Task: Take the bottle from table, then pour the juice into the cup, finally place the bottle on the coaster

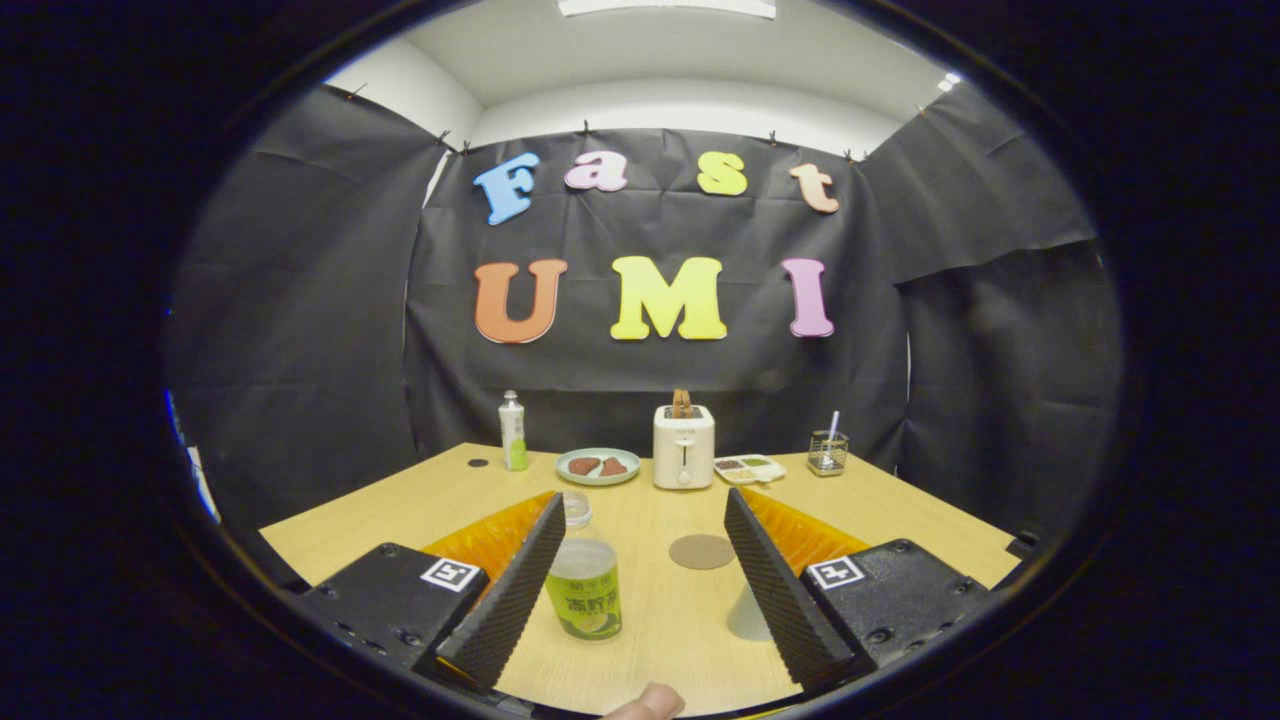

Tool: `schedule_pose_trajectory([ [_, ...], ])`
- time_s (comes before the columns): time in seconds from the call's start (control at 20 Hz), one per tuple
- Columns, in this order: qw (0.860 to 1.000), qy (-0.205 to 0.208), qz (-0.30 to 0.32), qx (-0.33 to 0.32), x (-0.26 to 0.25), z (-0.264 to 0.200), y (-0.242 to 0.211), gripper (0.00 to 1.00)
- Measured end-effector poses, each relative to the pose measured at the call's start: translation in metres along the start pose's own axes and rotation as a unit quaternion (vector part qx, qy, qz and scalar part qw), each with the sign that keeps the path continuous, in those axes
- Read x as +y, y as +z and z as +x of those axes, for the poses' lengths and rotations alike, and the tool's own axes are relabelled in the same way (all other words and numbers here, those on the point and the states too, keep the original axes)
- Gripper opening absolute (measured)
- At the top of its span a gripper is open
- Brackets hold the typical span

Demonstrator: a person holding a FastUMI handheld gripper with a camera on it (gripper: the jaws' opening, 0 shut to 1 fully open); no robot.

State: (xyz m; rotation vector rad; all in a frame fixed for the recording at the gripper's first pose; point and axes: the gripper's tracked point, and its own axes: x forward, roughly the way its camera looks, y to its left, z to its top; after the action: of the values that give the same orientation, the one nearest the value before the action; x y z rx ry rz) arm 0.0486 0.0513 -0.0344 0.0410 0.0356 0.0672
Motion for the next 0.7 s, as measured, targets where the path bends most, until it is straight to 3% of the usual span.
schedule_pose_trajectory([
  [0.25, 1.000, -0.002, -0.014, 0.024, 0.008, 0.015, -0.016, 1.00],
  [0.7, 0.998, 0.029, -0.009, 0.051, 0.029, 0.038, -0.039, 1.00],
])
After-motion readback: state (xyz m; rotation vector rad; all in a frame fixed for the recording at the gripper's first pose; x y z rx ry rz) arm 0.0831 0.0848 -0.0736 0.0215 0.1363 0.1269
